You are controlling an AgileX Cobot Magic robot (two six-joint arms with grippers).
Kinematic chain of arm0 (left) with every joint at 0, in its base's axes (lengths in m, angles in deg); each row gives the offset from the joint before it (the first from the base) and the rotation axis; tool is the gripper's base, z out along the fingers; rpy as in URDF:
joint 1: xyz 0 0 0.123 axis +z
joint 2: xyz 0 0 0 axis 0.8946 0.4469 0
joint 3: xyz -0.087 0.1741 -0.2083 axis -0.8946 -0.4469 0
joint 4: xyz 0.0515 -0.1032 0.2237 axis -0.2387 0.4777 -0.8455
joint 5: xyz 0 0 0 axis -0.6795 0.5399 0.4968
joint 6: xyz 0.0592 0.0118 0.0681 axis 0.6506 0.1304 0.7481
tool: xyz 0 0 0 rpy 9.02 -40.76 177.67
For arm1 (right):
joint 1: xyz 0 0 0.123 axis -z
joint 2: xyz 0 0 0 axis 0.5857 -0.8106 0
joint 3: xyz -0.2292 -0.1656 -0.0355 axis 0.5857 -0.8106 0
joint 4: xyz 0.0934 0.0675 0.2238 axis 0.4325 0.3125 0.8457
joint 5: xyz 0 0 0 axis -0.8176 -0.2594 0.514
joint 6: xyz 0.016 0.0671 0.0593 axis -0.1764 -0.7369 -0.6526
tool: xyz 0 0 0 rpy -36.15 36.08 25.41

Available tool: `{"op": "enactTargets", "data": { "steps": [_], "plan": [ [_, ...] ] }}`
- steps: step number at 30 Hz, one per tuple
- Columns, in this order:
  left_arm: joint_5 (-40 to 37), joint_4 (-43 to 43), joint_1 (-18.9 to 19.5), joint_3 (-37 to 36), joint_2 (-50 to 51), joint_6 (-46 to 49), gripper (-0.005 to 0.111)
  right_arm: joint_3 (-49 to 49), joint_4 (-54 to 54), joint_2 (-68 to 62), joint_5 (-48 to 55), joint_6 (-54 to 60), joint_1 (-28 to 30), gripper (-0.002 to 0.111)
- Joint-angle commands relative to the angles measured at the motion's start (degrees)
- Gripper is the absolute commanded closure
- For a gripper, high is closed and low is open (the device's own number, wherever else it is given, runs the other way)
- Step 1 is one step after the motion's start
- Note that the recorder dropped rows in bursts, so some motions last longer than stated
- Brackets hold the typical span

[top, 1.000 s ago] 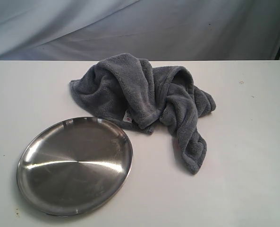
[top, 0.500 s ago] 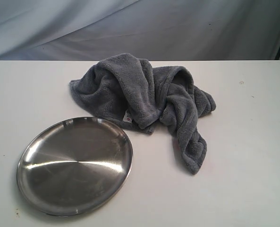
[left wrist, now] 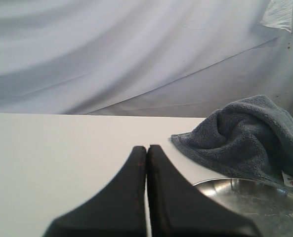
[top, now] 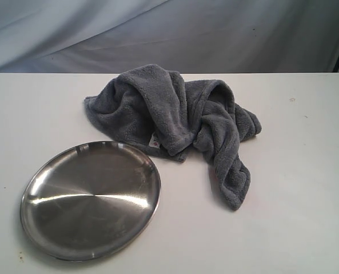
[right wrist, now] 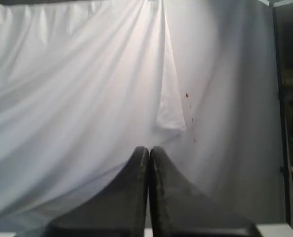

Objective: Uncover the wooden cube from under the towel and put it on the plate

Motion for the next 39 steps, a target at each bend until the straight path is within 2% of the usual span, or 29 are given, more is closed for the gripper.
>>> {"op": "enactTargets", "data": {
  "steps": [1, 5, 13, 26, 33, 39],
  "plan": [
    [0.23, -0.04, -0.05, -0.25, -0.09, 0.11, 0.105, 1.41, 0.17, -8.23, 5.95, 1.03, -0.17, 0.108],
    [0.23, -0.04, -0.05, -0.25, -0.09, -0.16, 0.105, 1.41, 2.67, -14.56, 9.93, 6.65, -3.22, 0.108],
    [0.23, -0.04, -0.05, -0.25, -0.09, -0.16, 0.105, 4.12, 5.29, -22.1, 18.95, 9.77, -8.49, 0.108],
    [0.23, -0.04, -0.05, -0.25, -0.09, -0.16, 0.105, 9.74, 19.81, -37.72, 37.24, 20.29, -13.88, 0.108],
    [0.23, -0.04, -0.05, -0.25, -0.09, -0.16, 0.105, 9.88, 22.15, -50.98, 36.47, 20.91, -19.61, 0.108],
    [0.23, -0.04, -0.05, -0.25, -0.09, -0.03, 0.105, 17.06, 21.79, -65.32, 36.35, 20.91, -25.17, 0.108]
  ]
}}
